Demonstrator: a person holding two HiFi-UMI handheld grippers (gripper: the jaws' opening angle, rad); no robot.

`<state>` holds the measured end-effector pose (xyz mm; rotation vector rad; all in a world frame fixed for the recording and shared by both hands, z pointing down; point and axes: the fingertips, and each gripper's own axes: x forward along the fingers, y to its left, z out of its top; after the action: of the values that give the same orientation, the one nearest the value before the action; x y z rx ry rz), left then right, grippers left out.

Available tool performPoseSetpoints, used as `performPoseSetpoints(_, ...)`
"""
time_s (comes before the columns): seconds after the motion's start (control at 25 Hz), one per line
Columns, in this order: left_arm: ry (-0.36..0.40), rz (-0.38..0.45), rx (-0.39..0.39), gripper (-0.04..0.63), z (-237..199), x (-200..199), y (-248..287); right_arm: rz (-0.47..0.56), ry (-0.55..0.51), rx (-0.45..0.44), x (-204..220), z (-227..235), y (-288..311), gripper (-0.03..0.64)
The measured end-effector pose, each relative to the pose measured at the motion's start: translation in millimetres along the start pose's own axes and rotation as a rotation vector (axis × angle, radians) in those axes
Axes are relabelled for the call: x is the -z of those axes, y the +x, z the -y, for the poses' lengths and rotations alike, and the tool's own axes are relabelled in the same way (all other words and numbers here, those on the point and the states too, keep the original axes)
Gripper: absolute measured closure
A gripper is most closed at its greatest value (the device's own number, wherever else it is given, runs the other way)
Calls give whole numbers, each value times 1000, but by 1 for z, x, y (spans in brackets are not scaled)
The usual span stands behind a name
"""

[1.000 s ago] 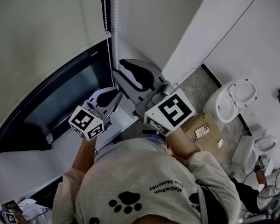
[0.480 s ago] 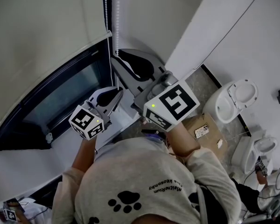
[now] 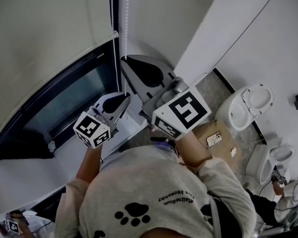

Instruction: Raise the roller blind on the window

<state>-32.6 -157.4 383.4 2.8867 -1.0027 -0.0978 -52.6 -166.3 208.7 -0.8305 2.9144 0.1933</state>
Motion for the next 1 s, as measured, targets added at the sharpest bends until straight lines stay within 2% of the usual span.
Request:
performPoseSetpoints(0.24,-20,-49,-23,580,-5,29,-5,-45,-11,11,29,-3,0,606)
performPoseSetpoints(0.64,-31,-64,-32,580,-6,52,-7,-51,-21,37,52,-9,-4,606)
performPoseSetpoints(1.0,-78,-59,-35,580,-8,68,-9,-58,-19,56,69,-8,-7,606)
